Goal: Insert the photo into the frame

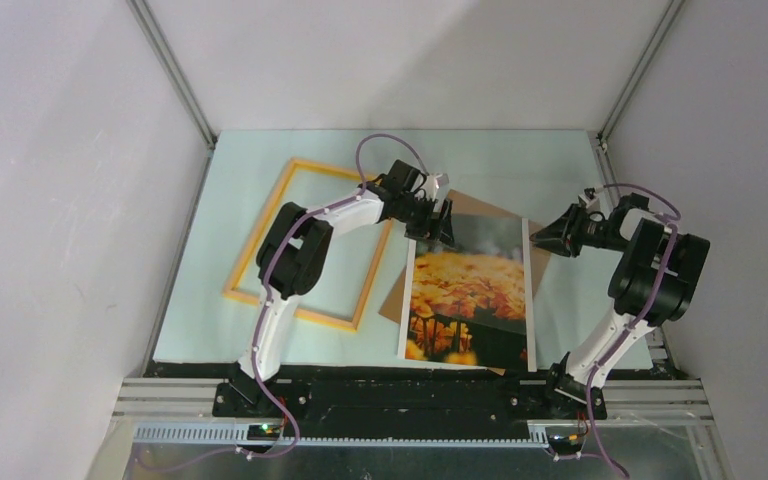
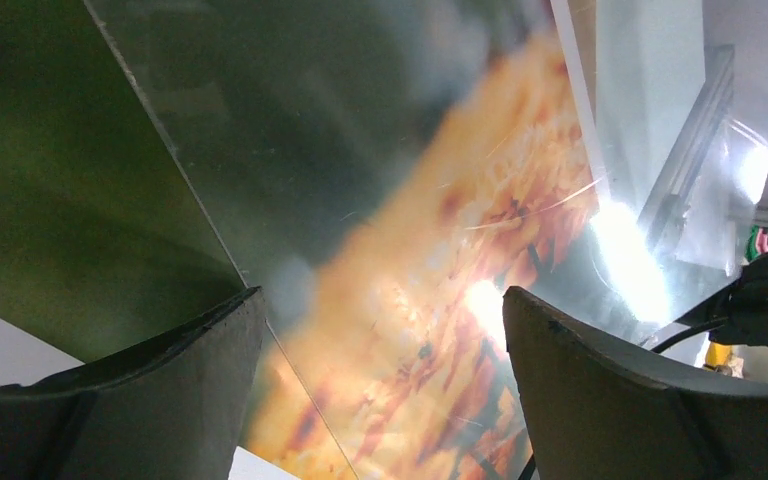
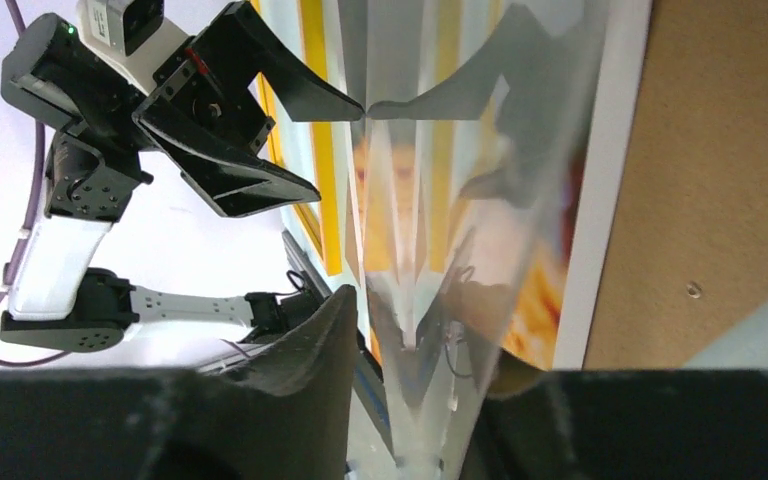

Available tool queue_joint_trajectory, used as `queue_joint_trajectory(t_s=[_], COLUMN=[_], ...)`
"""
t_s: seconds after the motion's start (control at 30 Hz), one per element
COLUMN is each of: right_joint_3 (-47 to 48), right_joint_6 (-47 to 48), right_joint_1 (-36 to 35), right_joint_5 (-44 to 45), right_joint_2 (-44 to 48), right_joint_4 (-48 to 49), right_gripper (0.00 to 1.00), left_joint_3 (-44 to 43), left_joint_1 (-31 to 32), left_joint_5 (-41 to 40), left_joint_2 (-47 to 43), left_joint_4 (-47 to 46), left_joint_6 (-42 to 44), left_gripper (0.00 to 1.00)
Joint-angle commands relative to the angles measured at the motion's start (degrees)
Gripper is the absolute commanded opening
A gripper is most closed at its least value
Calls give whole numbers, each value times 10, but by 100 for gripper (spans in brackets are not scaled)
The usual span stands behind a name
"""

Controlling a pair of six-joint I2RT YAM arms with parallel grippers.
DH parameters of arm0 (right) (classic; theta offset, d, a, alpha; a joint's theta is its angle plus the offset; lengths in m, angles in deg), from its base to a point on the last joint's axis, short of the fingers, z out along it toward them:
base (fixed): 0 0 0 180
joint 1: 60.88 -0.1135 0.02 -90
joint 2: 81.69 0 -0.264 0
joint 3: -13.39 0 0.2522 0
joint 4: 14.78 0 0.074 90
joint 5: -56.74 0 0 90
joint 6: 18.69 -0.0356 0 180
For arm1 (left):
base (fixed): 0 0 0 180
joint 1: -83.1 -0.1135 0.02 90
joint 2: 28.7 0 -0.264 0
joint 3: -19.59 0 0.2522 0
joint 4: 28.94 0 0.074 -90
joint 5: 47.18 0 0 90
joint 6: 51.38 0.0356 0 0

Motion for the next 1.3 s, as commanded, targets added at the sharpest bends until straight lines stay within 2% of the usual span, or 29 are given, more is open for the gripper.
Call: queue_joint_trajectory(t_s=[0.0, 0.1, 0.13, 0.37, 0.53, 0.7, 0.8, 0.97, 1.03, 1.13, 1.27], right_joint_3=[0, 1, 2, 6, 7, 7, 8, 7, 11, 22, 27], right_joint_6=[-7, -7, -7, -46, -90, -189, -269, -359, -380, -402, -461], right_joint_1=[-9, -7, -7, -12, -32, -55, -79, -127, -146, -168, -193], right_joint_5=[-22, -30, -32, -54, -65, -74, -75, -60, -50, -42, -38], right_joint_2=[36, 51, 62, 118, 154, 201, 218, 231, 228, 219, 208], right_joint_4=[12, 17, 17, 29, 60, 148, 228, 323, 347, 366, 441], right_gripper=[25, 2, 0, 0, 0, 0, 0, 0, 0, 0, 0], left_joint_3=[7, 15, 18, 62, 117, 152, 167, 158, 156, 153, 137], left_joint_1=[7, 5, 3, -38, -110, -200, -244, -326, -347, -385, -411], left_joint_5=[30, 32, 32, 33, 19, -41, -94, -185, -262, -328, -418], left_joint_2=[-53, -70, -74, -146, -226, -279, -313, -353, -361, -360, -324], left_joint_4=[-6, -6, -7, -6, -3, 53, 108, 186, 205, 221, 232], left_joint_6=[17, 23, 27, 44, 55, 70, 89, 167, 203, 258, 302], left_gripper=[92, 93, 93, 97, 99, 99, 99, 100, 100, 100, 100])
